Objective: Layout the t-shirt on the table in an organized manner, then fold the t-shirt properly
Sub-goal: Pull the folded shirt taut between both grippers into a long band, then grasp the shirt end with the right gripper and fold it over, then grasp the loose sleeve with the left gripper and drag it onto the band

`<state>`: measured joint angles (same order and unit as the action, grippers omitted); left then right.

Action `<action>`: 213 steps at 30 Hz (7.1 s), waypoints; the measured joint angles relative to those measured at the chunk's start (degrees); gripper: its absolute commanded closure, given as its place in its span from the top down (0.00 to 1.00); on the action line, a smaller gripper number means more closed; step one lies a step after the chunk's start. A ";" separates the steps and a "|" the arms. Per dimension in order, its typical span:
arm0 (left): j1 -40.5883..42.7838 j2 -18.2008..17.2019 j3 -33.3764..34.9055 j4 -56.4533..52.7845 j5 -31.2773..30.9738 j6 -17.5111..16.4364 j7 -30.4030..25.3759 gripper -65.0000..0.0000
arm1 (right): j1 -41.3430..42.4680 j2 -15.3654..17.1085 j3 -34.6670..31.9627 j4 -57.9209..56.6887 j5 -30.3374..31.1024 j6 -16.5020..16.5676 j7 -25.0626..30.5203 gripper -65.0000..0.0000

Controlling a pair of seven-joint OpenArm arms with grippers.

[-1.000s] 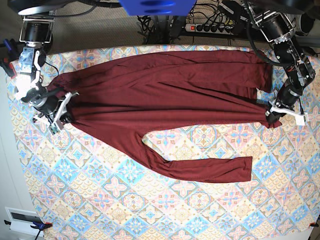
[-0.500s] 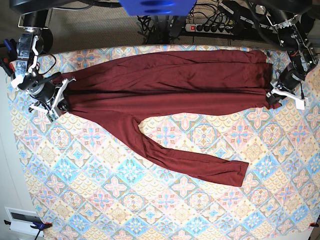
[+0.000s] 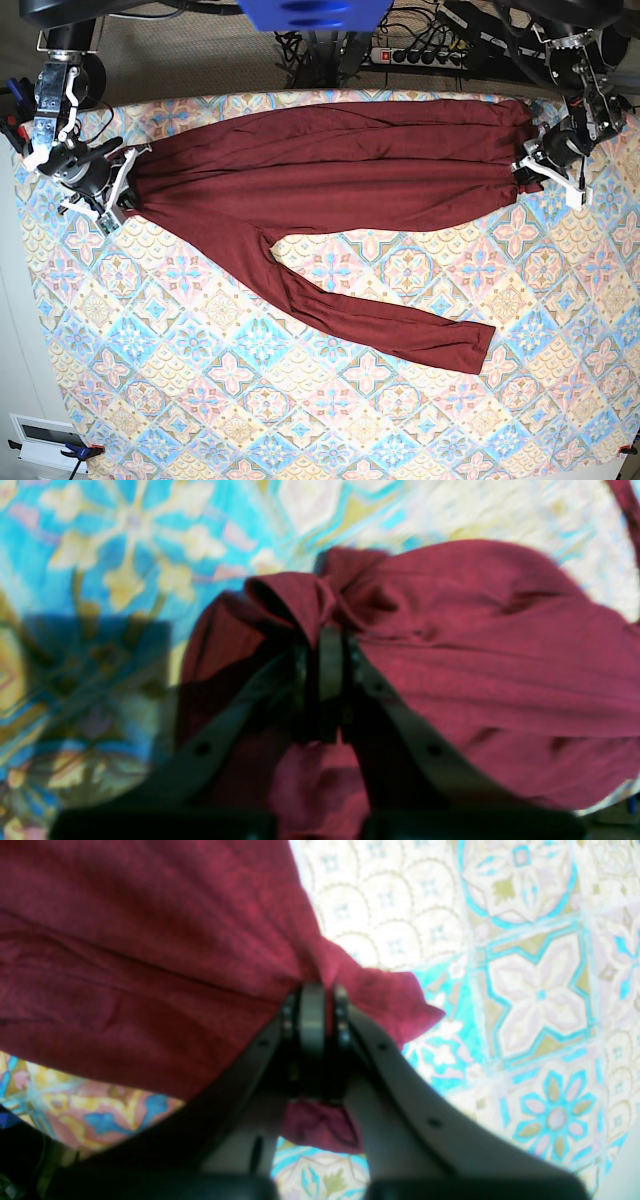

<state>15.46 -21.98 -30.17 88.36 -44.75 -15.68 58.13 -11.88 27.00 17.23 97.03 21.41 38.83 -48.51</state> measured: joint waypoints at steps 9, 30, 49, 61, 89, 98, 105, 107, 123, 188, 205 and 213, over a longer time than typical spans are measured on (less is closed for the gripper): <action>1.70 -2.40 -1.07 1.62 -0.87 -0.04 0.31 0.00 | -0.15 -0.33 0.00 -0.11 -7.10 0.02 0.07 0.00; 3.26 0.68 -9.90 7.10 2.23 -0.22 0.66 0.00 | -0.02 -0.33 -0.07 0.22 -7.15 0.04 0.26 0.00; 3.41 0.00 -4.33 5.55 6.78 -0.02 3.43 0.36 | -0.02 -0.15 -4.00 0.22 -7.54 -0.02 -0.02 0.09; 2.29 2.82 -19.47 5.60 -4.76 0.20 4.37 0.37 | -0.07 -2.40 2.67 6.14 -7.76 0.00 -0.17 0.28; -5.90 3.63 -19.10 5.70 -4.96 0.17 9.73 0.38 | 15.72 -8.87 -19.45 6.12 -7.93 -0.20 -2.67 0.29; -5.46 4.35 -19.12 5.70 -4.74 0.17 10.29 0.38 | 24.90 -12.24 -25.44 -10.93 -8.57 -0.42 -2.84 0.49; -5.44 4.83 -19.12 5.70 -4.76 0.20 10.49 0.38 | 32.89 -12.85 -29.83 -23.04 -7.67 -0.07 4.42 0.50; -5.44 4.85 -19.10 5.70 -4.76 0.17 10.49 0.38 | 32.96 -12.52 -29.79 -26.14 -8.07 -0.44 5.35 0.50; -5.46 6.10 -19.12 5.64 -4.55 0.20 10.21 0.38 | 37.92 -12.44 -29.55 -44.37 -7.06 -0.46 14.64 0.34; -31.56 13.00 -3.06 -13.62 8.24 0.35 7.54 0.38 | -2.67 -6.58 -27.52 16.70 -7.41 0.17 -6.43 0.24; -39.39 24.35 -2.97 -28.48 22.86 0.48 -3.48 0.38 | -2.19 -6.36 -27.15 16.70 -7.74 0.00 -6.60 0.24; -39.78 25.35 -3.08 -29.88 23.30 6.56 -7.08 0.38 | -0.83 -6.34 -27.26 16.70 -7.74 0.00 -6.62 0.24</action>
<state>-24.32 3.38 -33.26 58.48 -21.45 -9.13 51.05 -12.71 20.67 -10.02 113.73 13.67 38.83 -55.13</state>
